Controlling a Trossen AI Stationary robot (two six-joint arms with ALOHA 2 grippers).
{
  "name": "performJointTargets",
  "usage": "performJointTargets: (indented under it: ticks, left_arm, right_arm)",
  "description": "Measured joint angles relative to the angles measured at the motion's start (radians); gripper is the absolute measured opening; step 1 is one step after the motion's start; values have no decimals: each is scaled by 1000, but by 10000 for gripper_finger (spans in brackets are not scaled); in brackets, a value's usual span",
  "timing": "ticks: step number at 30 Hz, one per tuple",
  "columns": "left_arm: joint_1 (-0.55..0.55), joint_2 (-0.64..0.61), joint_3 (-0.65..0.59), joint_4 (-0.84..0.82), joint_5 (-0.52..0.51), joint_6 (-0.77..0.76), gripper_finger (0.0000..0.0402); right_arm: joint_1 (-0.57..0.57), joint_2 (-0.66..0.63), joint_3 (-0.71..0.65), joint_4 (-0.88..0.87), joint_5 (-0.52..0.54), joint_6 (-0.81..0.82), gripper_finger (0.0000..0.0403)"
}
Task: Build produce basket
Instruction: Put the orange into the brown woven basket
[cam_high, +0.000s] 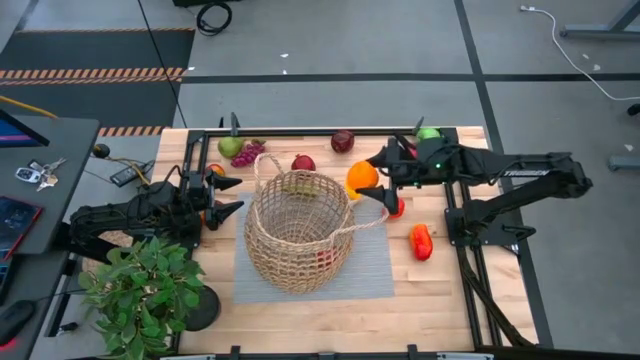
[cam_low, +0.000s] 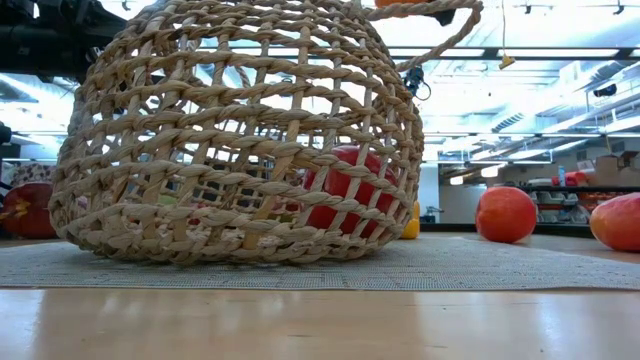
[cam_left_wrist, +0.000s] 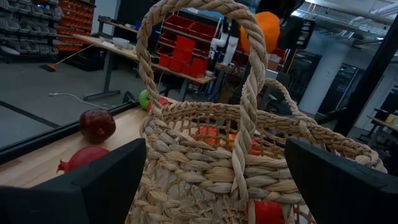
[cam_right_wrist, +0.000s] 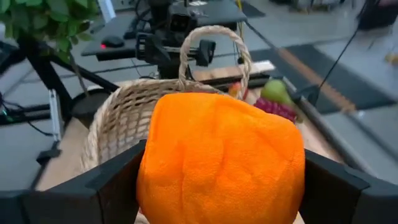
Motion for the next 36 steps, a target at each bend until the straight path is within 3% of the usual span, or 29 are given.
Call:
performJointTargets:
  ticks: [9, 12, 25, 36]
  left_arm:
    - [0, 0, 0, 0, 0, 0, 389]
    - [0, 0, 0, 0, 0, 0, 389]
    - [0, 0, 0, 0, 0, 0, 389]
    - [0, 0, 0, 0, 0, 0, 389]
  right_arm:
    - [-17, -22, 0, 39, 110, -587, 344]
    - [-18, -18, 0, 20, 129, -681, 344]
    - [-16, -19, 0, -5, 142, -655, 344]
    - [-16, -18, -1, -55, 78, -454, 344]
